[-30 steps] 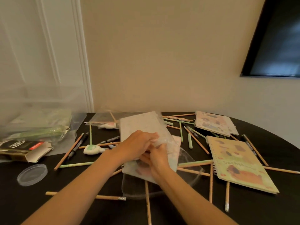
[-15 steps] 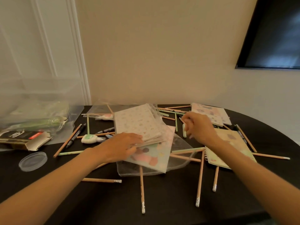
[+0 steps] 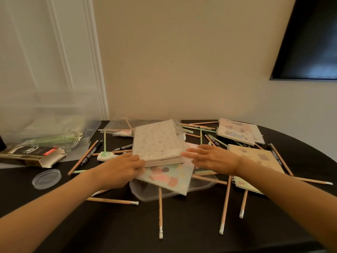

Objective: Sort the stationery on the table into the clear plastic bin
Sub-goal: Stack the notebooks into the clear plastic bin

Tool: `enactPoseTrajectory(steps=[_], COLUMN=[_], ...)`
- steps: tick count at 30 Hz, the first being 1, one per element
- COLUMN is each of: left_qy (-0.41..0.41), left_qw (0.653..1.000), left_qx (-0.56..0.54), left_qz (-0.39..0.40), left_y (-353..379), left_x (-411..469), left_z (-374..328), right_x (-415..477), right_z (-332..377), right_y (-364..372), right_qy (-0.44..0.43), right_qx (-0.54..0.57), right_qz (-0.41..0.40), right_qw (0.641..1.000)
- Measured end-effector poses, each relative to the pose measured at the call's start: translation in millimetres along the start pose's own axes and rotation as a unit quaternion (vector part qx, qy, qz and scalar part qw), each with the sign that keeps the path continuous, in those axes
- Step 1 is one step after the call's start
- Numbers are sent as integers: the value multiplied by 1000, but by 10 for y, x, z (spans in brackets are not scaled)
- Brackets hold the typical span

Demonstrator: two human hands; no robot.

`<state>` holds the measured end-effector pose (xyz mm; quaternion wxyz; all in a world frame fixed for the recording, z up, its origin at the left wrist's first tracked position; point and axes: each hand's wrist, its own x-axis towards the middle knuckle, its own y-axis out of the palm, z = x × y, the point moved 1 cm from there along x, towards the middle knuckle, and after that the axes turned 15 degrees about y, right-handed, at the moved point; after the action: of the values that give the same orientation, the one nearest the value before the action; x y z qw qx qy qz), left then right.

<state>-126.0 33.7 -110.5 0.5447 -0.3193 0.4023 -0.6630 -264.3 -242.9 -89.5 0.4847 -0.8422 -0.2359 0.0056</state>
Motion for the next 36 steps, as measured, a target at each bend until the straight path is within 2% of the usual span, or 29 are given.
enactPoseTrajectory(steps=[2, 4, 6, 7, 9, 11, 13, 15, 21, 25, 26, 27, 29, 31, 33, 36], left_qy=[-27, -84, -172, -212, -278, -349, -411, -463, -606, -660, -664, -666, -666, -646, -627, -619], left_qw=[999, 988, 955, 935, 894, 844, 797, 738, 590, 484, 472, 484, 540, 565, 550, 503], left_qx=[-29, -122, -232, -273, -326, -366, -388, -424, -445, -487, -493, -482, -446, -460, -504, -564], left_qz=[-4, -43, -65, -78, -129, -180, -213, -249, -295, -305, -307, -301, -258, -227, -225, -213], left_y=[1, -8, -12, -7, 7, 23, 27, 41, 103, 155, 156, 168, 191, 157, 66, 1], left_x=[-41, -68, -79, -69, -44, -22, 33, 109, 366, 424, 415, 399, 366, 379, 426, 501], left_z=[9, 40, 61, 69, 83, 91, 98, 115, 162, 240, 264, 302, 393, 463, 510, 600], right_x=[1, 31, 50, 58, 98, 138, 184, 231, 465, 571, 593, 607, 628, 643, 655, 660], right_z=[16, 35, 74, 94, 136, 173, 231, 297, 289, 238, 225, 214, 186, 166, 149, 137], right_y=[22, 39, 18, 6, -29, -1, 63, 121, 249, 279, 261, 249, 225, 203, 209, 255], right_qy=[16, 44, 119, 183, 306, 410, 489, 545, 679, 728, 735, 742, 756, 761, 759, 746], right_qx=[12, 30, 119, 185, 302, 410, 499, 537, 520, 500, 499, 500, 516, 553, 593, 635], right_qz=[3, 12, 47, 66, 65, 30, -2, -30, -40, -17, -16, -16, -15, -9, -5, -12], right_qw=[1000, 999, 985, 963, 901, 814, 715, 643, 517, 469, 459, 446, 404, 338, 269, 202])
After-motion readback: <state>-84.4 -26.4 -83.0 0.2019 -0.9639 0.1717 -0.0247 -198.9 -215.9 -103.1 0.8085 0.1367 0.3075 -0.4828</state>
